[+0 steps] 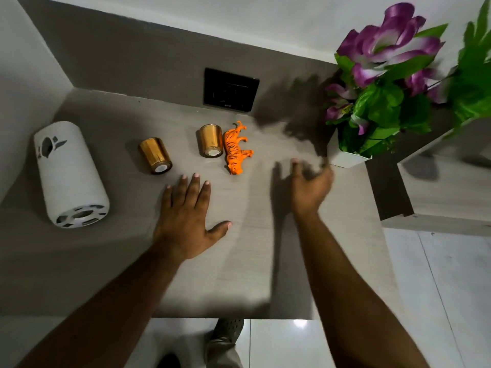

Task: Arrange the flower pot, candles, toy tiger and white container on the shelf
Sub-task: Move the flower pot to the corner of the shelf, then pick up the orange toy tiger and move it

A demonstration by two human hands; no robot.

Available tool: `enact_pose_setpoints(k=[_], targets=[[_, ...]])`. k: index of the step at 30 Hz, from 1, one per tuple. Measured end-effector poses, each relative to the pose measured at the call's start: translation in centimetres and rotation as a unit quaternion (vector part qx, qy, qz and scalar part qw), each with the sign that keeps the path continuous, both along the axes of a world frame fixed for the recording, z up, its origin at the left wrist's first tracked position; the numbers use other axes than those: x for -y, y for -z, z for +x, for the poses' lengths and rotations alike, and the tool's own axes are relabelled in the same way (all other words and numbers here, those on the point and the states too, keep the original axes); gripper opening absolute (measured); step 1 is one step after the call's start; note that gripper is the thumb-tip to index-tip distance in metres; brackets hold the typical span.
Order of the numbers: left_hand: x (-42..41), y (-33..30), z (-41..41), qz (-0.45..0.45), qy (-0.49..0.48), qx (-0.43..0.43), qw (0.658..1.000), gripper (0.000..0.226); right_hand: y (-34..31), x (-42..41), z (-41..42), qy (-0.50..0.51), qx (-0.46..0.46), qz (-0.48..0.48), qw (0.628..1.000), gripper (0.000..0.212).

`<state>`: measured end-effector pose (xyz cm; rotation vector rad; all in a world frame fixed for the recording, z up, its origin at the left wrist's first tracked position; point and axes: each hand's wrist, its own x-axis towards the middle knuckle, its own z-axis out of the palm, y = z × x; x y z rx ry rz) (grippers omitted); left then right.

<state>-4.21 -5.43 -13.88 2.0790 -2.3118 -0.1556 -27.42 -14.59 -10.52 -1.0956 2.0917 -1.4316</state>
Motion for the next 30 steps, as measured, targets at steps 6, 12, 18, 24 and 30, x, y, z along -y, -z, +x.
enact_pose_setpoints(k=[6,12,18,24,30], targets=[[0.1,0.1,0.0,0.010,-0.006,0.002,1.000,0.103,-1.7,0.4,10.3,-0.201,-0.241,0.157,0.936,0.075],[0.3,0.3,0.2,0.014,-0.007,0.002,1.000,0.105,-1.9,1.3,10.3,-0.216,-0.277,0.184,0.918,0.040],[0.2,0.2,0.1,0.006,-0.005,-0.009,1.000,0.103,-1.8,0.6,6.4,-0.147,-0.060,0.111,0.981,0.026],[0.2,0.4,0.3,0.010,0.000,-0.021,1.000,0.106,-1.6,1.0,2.9,0.002,0.223,0.095,0.970,0.015],[0.3,0.8,0.4,0.013,0.000,-0.021,1.000,0.105,-1.1,1.0,1.8,0.018,0.238,0.091,0.967,0.019]])
